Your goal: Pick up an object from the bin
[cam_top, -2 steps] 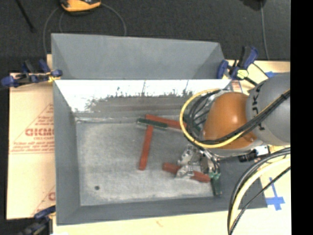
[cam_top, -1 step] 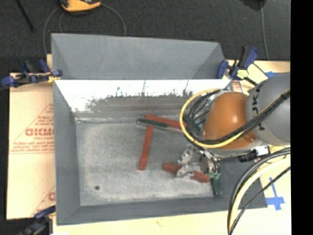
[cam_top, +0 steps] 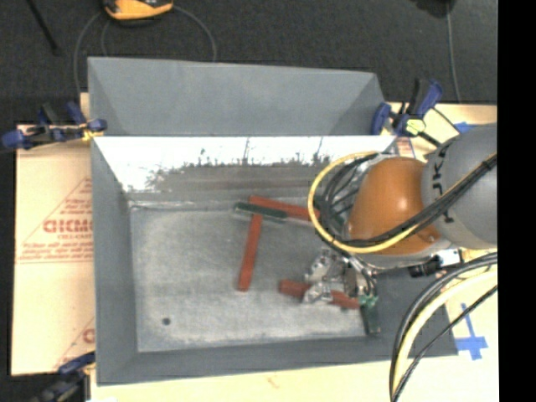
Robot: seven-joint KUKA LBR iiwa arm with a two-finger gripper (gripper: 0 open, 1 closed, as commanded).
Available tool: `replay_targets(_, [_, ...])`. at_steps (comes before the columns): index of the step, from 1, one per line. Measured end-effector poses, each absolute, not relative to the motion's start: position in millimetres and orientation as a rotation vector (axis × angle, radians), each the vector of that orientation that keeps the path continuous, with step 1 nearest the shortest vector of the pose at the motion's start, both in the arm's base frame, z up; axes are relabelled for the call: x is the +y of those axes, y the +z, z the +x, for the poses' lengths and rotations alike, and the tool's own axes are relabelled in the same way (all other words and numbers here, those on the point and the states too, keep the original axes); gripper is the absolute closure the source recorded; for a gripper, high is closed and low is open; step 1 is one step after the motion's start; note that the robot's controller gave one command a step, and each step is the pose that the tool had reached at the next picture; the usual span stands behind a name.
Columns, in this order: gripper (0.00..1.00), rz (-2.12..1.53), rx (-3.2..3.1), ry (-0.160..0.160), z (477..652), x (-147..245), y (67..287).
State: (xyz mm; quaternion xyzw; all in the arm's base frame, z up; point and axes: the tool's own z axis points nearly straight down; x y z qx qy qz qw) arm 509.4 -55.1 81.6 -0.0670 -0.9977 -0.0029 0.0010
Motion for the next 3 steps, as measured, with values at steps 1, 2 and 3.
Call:
replay_targets(1, [1.00, -0.152, -3.144, 0.001, 507.2, -53.2, 119.8])
replay_targets(2, [1.00, -0.093, -3.131, 0.000, 497.0, -44.3, 150.2])
replay_targets(3, [1.00, -0.087, -3.136, 0.000, 490.1, -46.7, 204.7])
